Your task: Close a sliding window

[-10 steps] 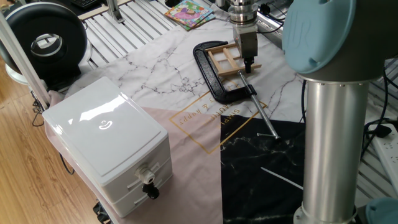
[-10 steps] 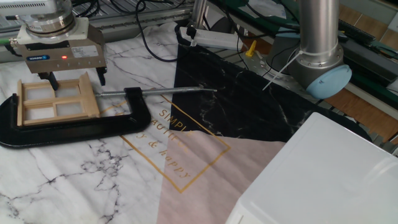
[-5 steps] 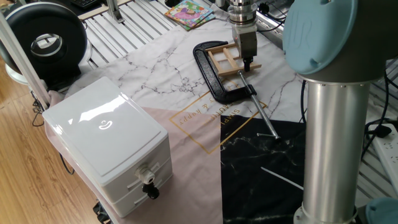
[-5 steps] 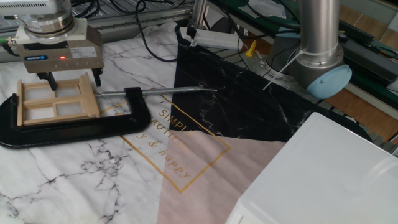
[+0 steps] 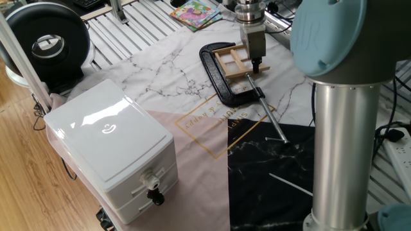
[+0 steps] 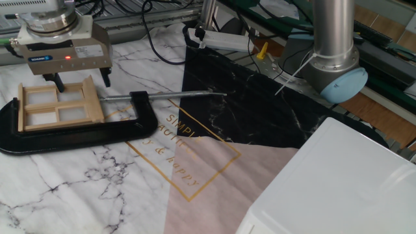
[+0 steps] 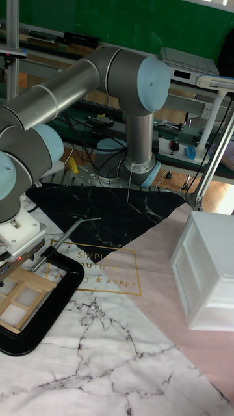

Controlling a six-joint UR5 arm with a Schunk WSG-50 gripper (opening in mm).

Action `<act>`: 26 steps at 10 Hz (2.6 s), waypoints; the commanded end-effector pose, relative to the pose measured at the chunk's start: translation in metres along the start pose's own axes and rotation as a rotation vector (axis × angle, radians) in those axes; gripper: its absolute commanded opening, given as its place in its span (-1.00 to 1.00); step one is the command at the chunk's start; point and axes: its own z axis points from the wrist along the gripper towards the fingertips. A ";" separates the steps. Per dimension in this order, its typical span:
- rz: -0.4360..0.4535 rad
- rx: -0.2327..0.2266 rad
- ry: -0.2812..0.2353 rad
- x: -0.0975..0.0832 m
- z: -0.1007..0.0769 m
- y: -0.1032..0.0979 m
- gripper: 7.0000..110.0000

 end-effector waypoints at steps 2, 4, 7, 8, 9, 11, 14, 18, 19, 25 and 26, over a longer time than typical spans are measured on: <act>0.002 -0.022 -0.018 -0.006 0.003 0.000 0.57; -0.002 -0.013 -0.021 -0.008 0.005 -0.004 0.57; -0.005 -0.009 -0.030 -0.011 0.007 -0.007 0.57; -0.008 -0.005 -0.032 -0.013 0.009 -0.009 0.57; -0.011 -0.003 -0.034 -0.014 0.009 -0.010 0.57; -0.017 0.005 -0.034 -0.015 0.008 -0.012 0.57; -0.023 0.041 -0.021 -0.014 0.005 -0.019 0.57; -0.007 0.058 -0.015 -0.016 0.004 -0.013 0.57; 0.004 0.034 -0.015 -0.015 0.003 -0.007 0.57; 0.064 -0.056 0.008 -0.019 -0.061 0.015 0.57; 0.079 -0.027 -0.056 -0.031 -0.077 0.004 0.57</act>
